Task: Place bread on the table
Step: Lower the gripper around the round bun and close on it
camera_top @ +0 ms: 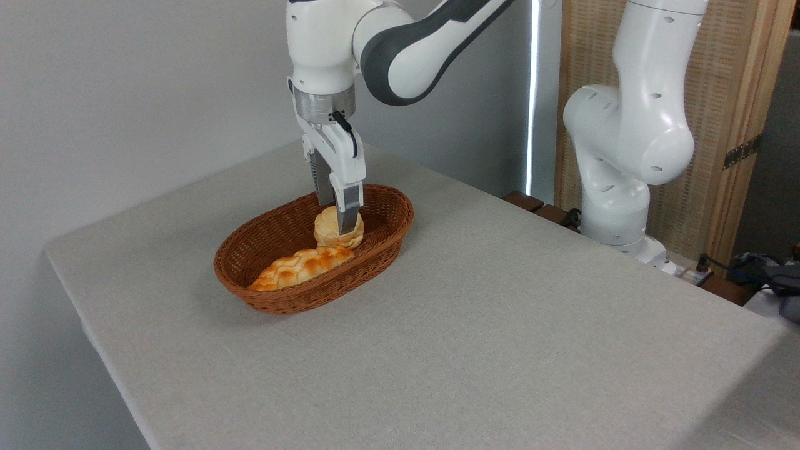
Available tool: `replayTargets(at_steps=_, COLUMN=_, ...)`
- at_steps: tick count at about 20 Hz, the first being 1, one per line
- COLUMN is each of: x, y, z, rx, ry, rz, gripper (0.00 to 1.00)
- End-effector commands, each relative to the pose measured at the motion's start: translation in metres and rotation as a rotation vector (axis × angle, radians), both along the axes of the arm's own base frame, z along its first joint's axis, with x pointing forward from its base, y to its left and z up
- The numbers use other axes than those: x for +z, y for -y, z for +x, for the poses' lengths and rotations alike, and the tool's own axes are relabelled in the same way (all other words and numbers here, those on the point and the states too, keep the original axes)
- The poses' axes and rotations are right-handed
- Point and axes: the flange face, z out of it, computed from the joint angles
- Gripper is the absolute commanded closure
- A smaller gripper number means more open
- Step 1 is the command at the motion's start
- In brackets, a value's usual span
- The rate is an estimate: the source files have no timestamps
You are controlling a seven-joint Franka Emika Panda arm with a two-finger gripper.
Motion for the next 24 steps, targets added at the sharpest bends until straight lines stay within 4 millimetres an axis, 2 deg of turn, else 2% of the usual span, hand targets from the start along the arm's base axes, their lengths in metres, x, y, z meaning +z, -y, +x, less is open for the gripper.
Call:
replayTargets(at_steps=1, x=-0.002, y=-0.001, z=0.0, rx=-0.045, ry=0.048, rz=0.052, gripper=0.0)
replayTargets(at_steps=4, x=-0.006, y=0.006, z=-0.003, rx=-0.078, ry=0.055, rz=0.083, gripper=0.0)
replayTargets(at_steps=14, x=-0.019, y=0.01, z=-0.002, rx=-0.09, ry=0.033, rz=0.097, gripper=0.01)
replayTargets(at_steps=15, x=-0.02, y=0.011, z=-0.003, rx=-0.093, ry=0.03, rz=0.098, gripper=0.11)
replayTargets(at_steps=16, x=-0.022, y=0.011, z=-0.002, rx=-0.094, ry=0.027, rz=0.099, gripper=0.28)
replayTargets(at_steps=18, x=-0.022, y=0.01, z=-0.002, rx=-0.091, ry=0.025, rz=0.098, gripper=0.51)
replayTargets(at_steps=20, x=-0.022, y=0.01, z=-0.002, rx=-0.091, ry=0.025, rz=0.098, gripper=0.63)
replayTargets(at_steps=24, x=-0.022, y=0.01, z=-0.002, rx=-0.091, ry=0.025, rz=0.098, gripper=0.65)
